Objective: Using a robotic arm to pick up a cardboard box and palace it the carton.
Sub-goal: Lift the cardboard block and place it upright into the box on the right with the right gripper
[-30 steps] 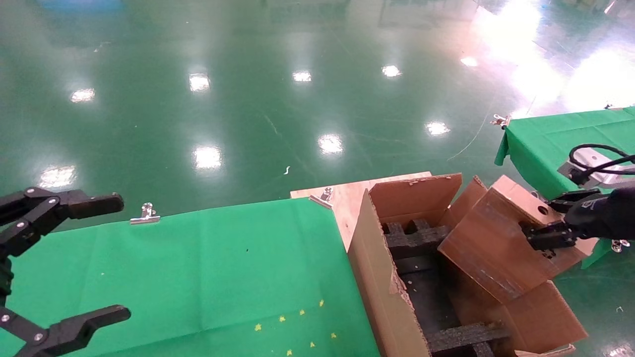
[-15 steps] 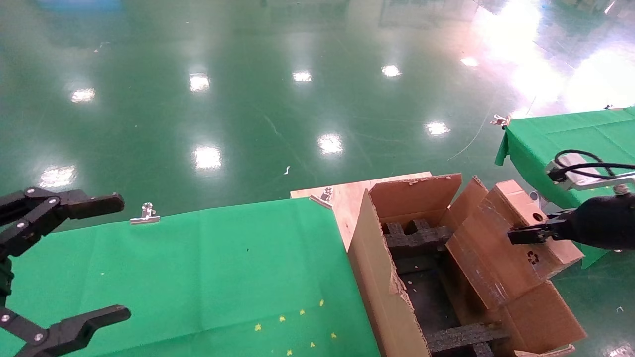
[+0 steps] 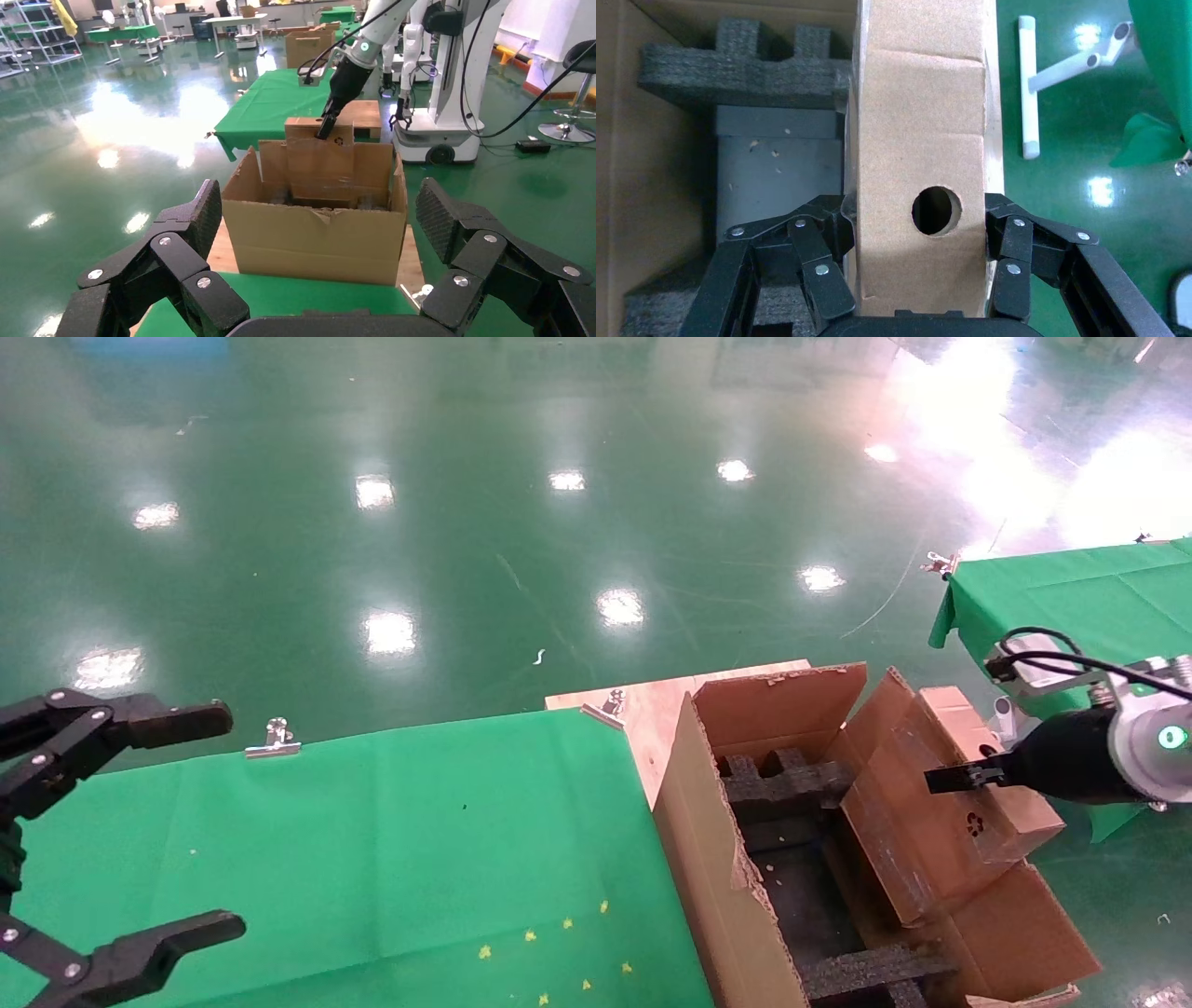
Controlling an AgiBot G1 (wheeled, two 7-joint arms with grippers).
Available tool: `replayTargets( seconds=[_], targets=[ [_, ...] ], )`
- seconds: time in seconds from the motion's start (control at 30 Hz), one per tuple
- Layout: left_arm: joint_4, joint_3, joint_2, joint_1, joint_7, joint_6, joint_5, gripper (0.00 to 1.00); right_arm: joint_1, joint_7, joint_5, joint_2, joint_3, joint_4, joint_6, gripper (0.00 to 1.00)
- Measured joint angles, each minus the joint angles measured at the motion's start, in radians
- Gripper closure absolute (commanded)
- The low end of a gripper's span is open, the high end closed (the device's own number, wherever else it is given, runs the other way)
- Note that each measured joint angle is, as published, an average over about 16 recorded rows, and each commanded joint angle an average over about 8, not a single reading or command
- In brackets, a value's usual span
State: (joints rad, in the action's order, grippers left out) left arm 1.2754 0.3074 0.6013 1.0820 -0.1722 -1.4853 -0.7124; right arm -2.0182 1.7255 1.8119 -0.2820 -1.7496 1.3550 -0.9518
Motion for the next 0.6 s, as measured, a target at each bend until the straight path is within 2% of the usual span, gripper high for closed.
replayTargets(
  seconds=[0.6],
  targets=[
    [0.0,0.001,0.0,0.0,0.0,0.0,0.0,0.0,0.102,0.141,0.108,-0.06,-0.053,0.001,0.075,1.0]
  ],
)
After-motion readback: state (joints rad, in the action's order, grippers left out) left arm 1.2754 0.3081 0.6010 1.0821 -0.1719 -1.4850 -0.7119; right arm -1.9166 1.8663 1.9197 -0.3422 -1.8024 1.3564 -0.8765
